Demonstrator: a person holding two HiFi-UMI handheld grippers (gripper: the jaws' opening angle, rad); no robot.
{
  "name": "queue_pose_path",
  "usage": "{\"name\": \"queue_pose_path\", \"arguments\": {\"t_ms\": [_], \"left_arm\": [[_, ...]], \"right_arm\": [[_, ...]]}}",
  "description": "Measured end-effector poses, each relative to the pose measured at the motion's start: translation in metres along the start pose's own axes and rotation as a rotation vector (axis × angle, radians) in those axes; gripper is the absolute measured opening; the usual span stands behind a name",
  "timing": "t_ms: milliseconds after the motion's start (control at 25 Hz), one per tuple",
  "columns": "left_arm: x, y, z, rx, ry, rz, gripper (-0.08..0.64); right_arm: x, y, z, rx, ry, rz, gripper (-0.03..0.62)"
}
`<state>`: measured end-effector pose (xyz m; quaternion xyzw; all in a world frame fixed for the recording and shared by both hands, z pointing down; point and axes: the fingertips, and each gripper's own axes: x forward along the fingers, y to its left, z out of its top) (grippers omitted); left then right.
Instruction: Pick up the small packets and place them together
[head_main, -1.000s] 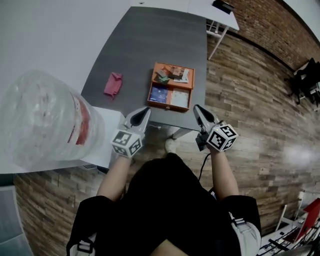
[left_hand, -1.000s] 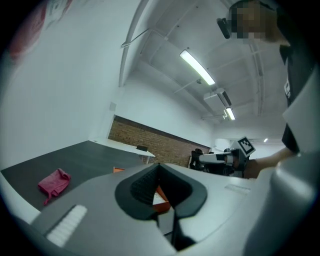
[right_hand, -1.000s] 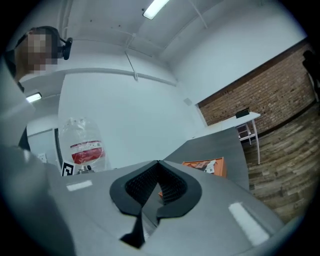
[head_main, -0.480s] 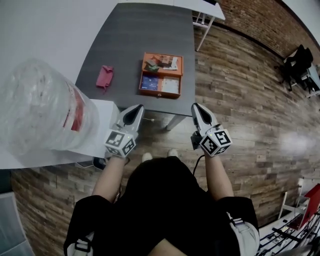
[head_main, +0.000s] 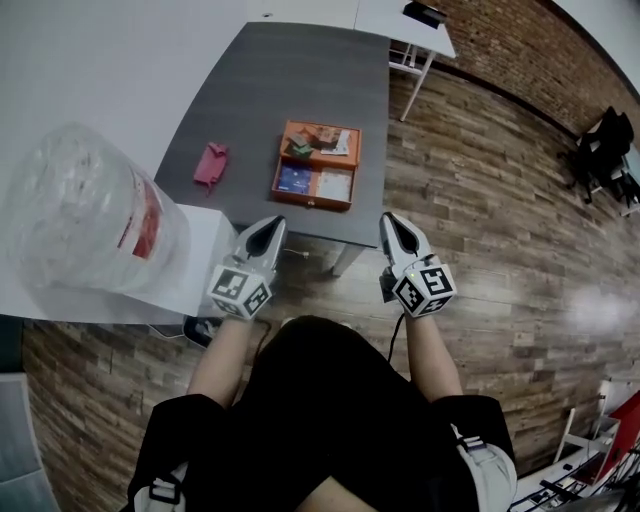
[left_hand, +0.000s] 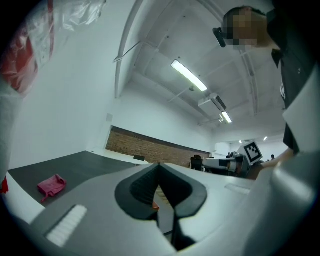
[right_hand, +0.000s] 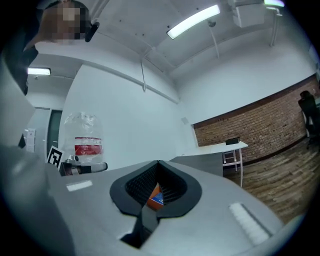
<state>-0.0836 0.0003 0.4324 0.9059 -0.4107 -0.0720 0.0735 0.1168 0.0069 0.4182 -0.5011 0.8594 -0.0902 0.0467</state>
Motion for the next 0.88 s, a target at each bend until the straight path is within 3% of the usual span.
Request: {"name": "queue_pose_path", "arguments": {"t_ms": [640,880], "left_arm": [[0.010,-0.009,0.000,0.012,0.004,-0.024,0.000],[0.005,0.002,-0.007,-0.022,0.013,-0.010,0.000]], "right_arm": [[-0.002,-0.005,-0.005,0.005,0.018,-0.006,0.002],[0.003,0.008,-0.002,-0.007,0.019,0.010,0.002]]}}
